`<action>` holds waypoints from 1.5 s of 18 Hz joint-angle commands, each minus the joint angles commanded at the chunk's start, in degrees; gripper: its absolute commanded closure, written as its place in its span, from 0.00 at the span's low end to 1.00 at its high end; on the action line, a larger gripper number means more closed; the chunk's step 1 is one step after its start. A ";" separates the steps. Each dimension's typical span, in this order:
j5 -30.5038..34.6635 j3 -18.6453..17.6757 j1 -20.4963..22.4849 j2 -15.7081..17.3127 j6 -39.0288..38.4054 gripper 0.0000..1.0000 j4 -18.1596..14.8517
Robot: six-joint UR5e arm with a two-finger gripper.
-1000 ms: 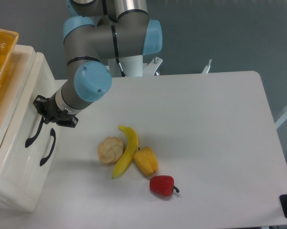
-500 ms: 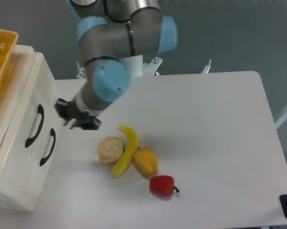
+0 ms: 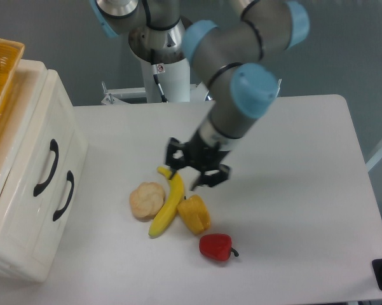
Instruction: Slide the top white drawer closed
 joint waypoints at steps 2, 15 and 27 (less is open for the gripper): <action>2.19 0.35 1.32 -0.79 4.04 0.00 0.53; 13.97 5.53 7.48 -9.66 24.44 0.00 10.45; 21.45 12.39 8.62 -18.28 40.09 0.00 12.58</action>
